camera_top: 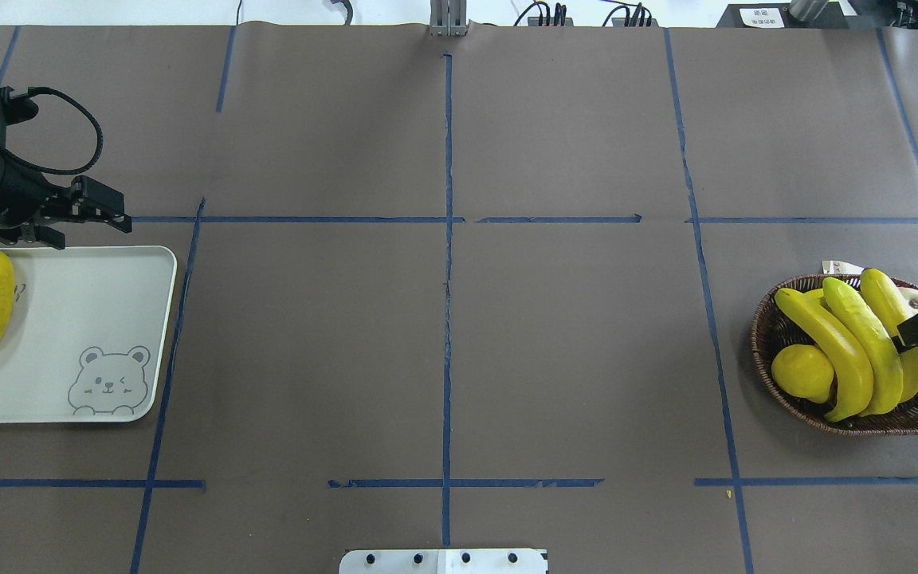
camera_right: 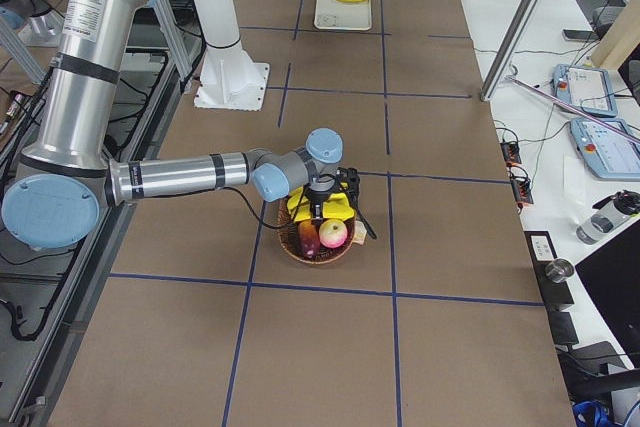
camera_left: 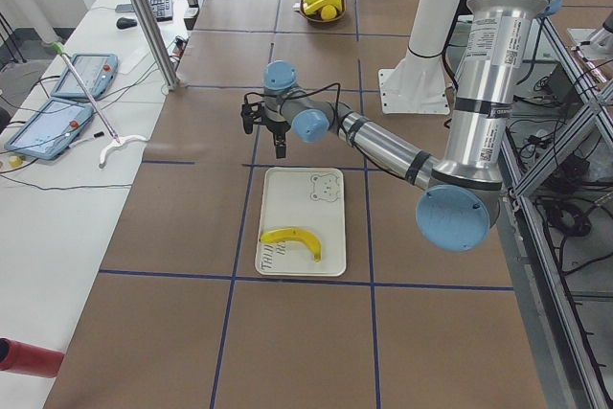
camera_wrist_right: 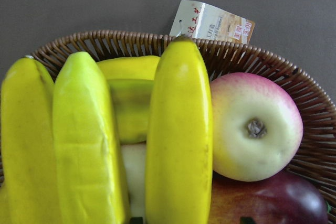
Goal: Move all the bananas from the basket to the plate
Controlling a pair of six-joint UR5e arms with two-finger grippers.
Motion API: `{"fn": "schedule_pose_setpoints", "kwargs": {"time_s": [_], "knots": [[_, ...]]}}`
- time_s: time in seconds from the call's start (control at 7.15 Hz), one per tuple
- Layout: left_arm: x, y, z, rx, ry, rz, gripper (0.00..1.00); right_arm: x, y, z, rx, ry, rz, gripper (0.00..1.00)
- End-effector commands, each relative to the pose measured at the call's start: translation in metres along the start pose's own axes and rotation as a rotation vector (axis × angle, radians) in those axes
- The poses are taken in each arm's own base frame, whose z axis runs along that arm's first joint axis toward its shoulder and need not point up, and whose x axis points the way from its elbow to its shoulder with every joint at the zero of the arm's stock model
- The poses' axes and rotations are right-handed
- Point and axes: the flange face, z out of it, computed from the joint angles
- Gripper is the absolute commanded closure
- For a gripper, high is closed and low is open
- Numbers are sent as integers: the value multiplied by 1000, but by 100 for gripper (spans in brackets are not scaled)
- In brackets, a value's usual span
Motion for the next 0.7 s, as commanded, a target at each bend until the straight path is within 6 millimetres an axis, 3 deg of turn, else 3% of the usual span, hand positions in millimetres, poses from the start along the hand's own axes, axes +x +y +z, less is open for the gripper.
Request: {"fn": "schedule_pose_setpoints", "kwargs": {"time_s": [0.0,0.56], "knots": [[0,0,0,0,0,0,1,-2,1,3,-8,0,-5,31],[0,0,0,1,-1,0,1,-6,2,8,-20,1,-13,34]]}}
